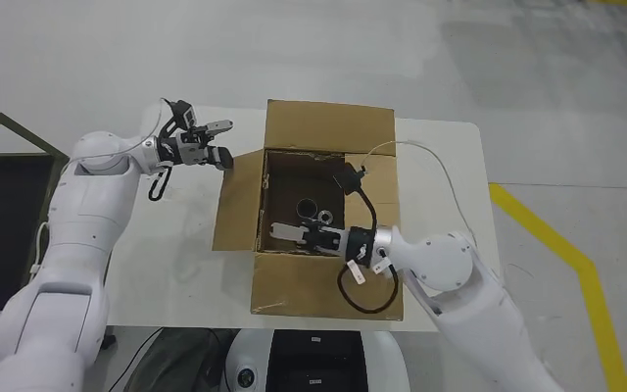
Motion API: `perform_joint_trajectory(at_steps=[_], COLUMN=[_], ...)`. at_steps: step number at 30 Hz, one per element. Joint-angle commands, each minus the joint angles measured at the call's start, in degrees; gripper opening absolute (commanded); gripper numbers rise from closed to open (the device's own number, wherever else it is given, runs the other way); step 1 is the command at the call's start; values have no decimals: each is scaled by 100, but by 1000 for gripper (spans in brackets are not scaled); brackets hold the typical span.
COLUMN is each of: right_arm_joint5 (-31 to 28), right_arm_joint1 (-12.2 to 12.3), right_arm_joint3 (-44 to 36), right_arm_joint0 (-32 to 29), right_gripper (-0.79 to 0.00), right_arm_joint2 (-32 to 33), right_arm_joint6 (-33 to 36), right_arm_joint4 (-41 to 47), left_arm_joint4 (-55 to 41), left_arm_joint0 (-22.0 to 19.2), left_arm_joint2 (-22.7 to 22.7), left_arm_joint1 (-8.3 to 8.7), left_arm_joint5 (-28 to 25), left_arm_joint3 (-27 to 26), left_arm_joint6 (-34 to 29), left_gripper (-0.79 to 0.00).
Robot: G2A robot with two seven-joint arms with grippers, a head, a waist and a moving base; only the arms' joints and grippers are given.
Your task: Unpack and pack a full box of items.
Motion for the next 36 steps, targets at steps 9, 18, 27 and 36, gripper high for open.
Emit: perform_joint_trajectory(at_steps=[9, 18, 27, 36], right_arm_joint5=[-115, -266, -436, -708], right_arm_joint1=[117, 191, 305, 430], right_arm_joint3=[-158, -164, -275, -587], right_arm_joint0=[-397, -571, -1018, -1645], right_gripper=[0, 0, 0, 0], right_arm_joint2=[328, 521, 960, 1490], right_arm_joint6=[134, 248, 307, 389], right_arm_joint4=[-35, 20, 112, 266], left_arm_joint4=[-187, -169, 24, 402], left_arm_joint0=[-88, 5, 291, 443], left_arm_joint2=[-59, -871, -1063, -807], left_arm_joint1=[-19, 283, 403, 410], left_arm_joint5=[-222, -352, -170, 256], left_arm_joint3=[92, -343, -1562, -3018], left_arm_joint6=[109, -91, -84, 250], left_gripper=[0, 0, 0, 0])
